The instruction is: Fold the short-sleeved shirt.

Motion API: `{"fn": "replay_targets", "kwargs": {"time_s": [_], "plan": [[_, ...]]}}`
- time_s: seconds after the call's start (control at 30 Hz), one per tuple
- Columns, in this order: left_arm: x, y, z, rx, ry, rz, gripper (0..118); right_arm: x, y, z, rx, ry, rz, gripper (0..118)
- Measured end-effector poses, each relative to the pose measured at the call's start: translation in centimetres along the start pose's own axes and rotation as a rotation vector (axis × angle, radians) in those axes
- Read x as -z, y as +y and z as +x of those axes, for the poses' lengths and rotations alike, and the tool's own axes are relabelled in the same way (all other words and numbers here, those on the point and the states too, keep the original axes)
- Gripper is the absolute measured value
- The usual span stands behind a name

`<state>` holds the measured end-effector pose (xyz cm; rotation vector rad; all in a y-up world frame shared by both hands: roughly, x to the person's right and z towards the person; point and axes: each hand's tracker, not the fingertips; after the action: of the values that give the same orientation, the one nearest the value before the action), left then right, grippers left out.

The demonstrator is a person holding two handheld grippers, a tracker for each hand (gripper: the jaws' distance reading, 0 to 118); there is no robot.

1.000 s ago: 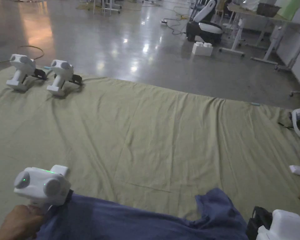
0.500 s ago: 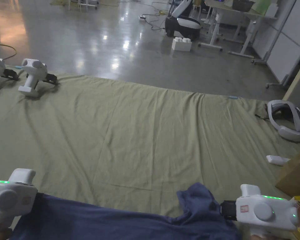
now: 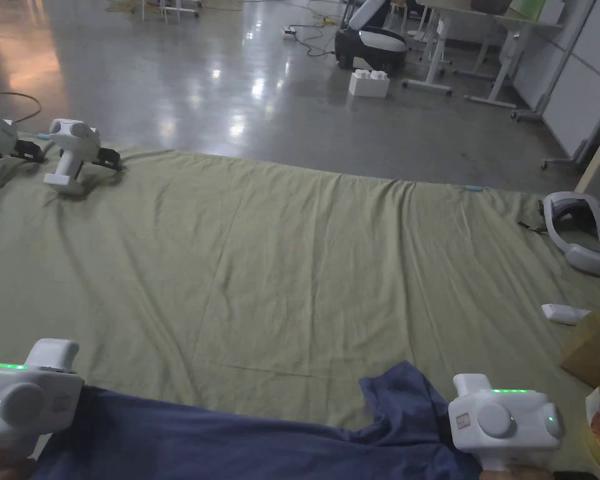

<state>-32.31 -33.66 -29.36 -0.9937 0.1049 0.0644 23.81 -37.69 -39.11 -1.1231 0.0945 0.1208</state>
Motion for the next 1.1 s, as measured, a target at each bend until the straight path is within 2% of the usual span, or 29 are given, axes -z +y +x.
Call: {"fn": "replay_targets", "kwargs": {"time_s": [0.1,0.3,0.63,0.87,1.0,1.1], "plan": [[-0.8,-0.1,-0.1,-0.009,-0.008,0.025,7,-2.3,-0.6,0.4,0.039,0.013,0.088,4],[-4.0,-0.3,-1.4,-0.031,-0.059,0.100,7,-8.8,-2.3,1.2,0.043,0.038,0.213,4],[-10.9,-4.1,-3.8,-0.034,-0.118,0.220,7,-16.5,-8.2,0.9,-0.016,0.023,0.299,4],[-12.9,-9.0,-4.9,-0.020,-0.130,0.213,7,-18.8,-13.6,0.7,-0.034,0.018,0.289,4],[-12.8,-11.9,-5.4,-0.001,-0.128,0.159,7,-18.6,-16.8,0.3,-0.062,-0.014,0.227,4],[-12.1,-13.7,-5.5,0.010,-0.126,0.110,7,-17.4,-19.1,0.1,-0.047,-0.028,0.177,4]]}}
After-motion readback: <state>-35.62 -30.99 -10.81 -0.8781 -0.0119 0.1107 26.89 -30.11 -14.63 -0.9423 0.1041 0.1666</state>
